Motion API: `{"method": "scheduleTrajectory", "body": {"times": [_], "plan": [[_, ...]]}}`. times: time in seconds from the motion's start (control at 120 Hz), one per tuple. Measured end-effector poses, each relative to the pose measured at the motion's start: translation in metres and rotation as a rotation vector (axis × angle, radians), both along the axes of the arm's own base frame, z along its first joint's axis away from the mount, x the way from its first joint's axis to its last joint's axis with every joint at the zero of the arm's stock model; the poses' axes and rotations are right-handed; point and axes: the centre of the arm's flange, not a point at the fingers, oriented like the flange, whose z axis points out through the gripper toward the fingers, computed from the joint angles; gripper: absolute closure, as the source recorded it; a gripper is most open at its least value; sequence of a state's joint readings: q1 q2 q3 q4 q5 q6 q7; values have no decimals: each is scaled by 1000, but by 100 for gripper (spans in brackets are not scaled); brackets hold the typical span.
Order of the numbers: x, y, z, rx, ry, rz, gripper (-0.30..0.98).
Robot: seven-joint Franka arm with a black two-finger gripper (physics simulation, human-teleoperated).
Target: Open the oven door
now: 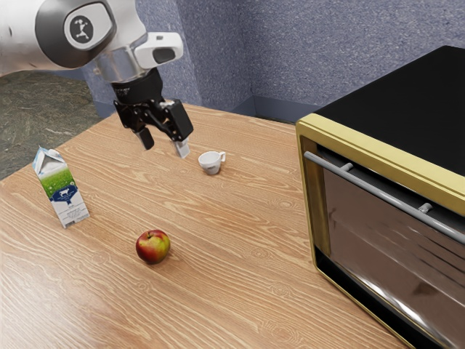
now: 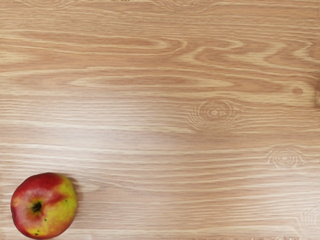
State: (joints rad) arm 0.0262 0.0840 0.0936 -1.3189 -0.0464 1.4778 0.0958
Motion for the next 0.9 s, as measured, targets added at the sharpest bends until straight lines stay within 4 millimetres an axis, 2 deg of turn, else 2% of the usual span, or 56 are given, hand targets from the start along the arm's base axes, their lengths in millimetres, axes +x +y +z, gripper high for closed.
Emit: {"method": "scheduleTrajectory", "body": {"times": [0.092, 0.175, 0.192, 0.208, 0.225, 0.25, 0.267, 0.275, 0.292, 0.325, 0.35, 0.383, 0.417, 0.467, 0.525, 0.608, 0.675, 0.758, 0.9], "plan": [[1, -17, 0, 26, 4, -36, 0], [0, -15, 1, 37, 6, -37, 0], [-3, -14, 8, 40, -6, -36, 0], [-14, -13, 33, 44, -54, -38, 0], [-36, -13, 75, 51, -135, -52, 0], [-80, -16, 133, 59, -250, -90, 0], [-107, -24, 159, 63, -300, -129, 0], [-118, -34, 168, 67, -316, -160, 0], [-136, -67, 182, 71, -338, -251, 0], [-163, -138, 191, 78, -338, -452, 0], [-178, -177, 187, 88, -322, -576, 0], [-198, -218, 167, 108, -286, -722, 0], [-211, -243, 138, 115, -249, -839, 0], [-219, -266, 102, 108, -221, -986, 0], [-229, -280, 80, 112, -235, -1130, 0], [-236, -302, 73, 125, -289, -1325, 0], [-232, -321, 64, 140, -314, -1465, 0], [-217, -332, 57, 150, -340, -1595, 0], [-185, -341, 57, 156, -396, -1766, 0]]}}
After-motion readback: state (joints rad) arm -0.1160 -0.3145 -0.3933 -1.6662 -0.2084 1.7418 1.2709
